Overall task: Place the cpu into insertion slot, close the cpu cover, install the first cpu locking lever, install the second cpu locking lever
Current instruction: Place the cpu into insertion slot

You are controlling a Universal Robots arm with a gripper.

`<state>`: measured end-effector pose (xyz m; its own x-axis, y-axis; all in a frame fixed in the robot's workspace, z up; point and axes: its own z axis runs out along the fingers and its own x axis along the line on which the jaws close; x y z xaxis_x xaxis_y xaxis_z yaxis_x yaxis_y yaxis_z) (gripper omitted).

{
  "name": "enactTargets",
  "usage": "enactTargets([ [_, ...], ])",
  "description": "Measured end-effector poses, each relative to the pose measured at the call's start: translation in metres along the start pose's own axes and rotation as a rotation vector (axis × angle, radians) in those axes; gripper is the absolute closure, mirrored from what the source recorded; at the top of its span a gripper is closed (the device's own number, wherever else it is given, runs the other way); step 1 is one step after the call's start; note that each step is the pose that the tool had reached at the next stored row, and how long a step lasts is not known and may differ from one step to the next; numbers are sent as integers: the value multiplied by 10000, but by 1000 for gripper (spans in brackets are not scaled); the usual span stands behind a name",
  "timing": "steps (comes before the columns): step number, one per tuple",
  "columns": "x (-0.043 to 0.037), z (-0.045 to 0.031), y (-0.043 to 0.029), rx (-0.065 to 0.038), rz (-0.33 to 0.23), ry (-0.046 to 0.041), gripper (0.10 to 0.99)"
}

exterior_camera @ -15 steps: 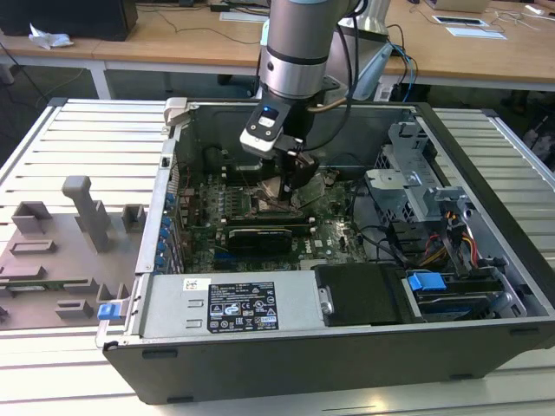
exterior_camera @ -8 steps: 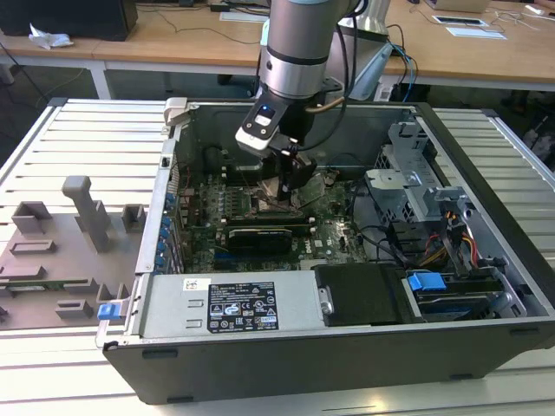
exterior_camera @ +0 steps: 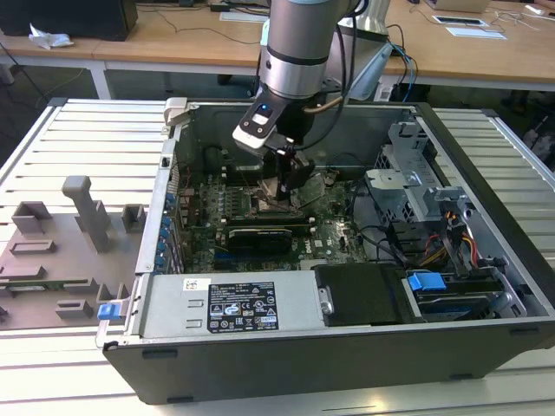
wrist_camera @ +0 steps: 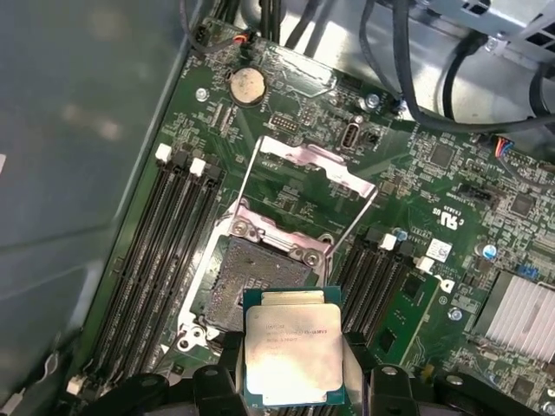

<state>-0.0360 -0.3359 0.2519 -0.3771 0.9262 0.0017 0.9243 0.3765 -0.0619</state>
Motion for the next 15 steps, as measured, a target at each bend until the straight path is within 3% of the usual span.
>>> enactTargets([
  [15,0,3,0,0,1897,111,545],
])
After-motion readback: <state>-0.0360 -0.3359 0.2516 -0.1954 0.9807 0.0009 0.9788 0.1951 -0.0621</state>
